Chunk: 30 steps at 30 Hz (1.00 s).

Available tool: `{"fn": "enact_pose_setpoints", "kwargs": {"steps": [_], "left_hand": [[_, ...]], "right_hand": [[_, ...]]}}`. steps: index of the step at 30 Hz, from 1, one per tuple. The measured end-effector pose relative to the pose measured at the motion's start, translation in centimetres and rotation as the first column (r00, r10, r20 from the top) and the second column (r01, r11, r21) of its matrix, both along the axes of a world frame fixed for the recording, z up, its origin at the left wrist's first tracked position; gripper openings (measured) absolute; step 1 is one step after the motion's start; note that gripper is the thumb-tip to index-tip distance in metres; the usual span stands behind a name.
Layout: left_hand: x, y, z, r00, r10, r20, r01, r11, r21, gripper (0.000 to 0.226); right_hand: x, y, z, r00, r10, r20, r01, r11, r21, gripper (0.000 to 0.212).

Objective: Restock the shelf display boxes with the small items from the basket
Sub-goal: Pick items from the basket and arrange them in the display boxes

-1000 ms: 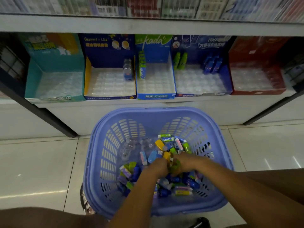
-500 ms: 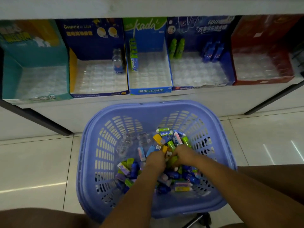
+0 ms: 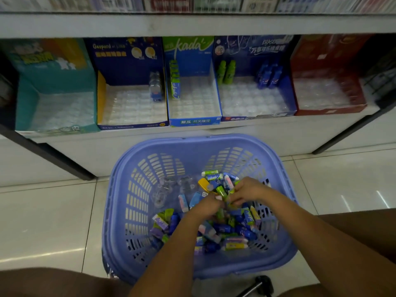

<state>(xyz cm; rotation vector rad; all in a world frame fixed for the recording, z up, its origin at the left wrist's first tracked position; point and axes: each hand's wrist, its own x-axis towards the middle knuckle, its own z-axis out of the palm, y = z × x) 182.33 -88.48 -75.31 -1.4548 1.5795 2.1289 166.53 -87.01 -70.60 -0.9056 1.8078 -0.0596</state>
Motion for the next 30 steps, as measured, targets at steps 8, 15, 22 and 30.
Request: {"fn": "enact_pose_setpoints", "kwargs": {"steps": [8,15,22,30], "left_hand": [[2.4,-1.2,0.6,0.995,0.005,0.099,0.01,0.989,-0.147,0.029],[3.1,-2.1,1.7,0.971,0.225,0.085,-0.225,0.974,-0.009,0.034],[4.7,-5.5,6.3,0.91,0.413,-0.041,-0.41,0.91,0.061,0.021],[8.0,-9.1,15.1,0.793,0.472,-0.385,-0.493,0.868,0.05,0.023]], "right_hand": [[1.0,0.0,-0.4,0.974,0.222,0.053,-0.223,0.975,0.009,0.019],[2.5,0.9,-1.9,0.742,0.598,-0.303,-0.558,0.802,0.215,0.019],[1.8,-0.7,0.4,0.786,0.59,-0.186,-0.582,0.807,0.097,0.022],[0.4,-5.8,13.9,0.722,0.075,0.688,0.327,0.839,-0.435,0.031]]}}
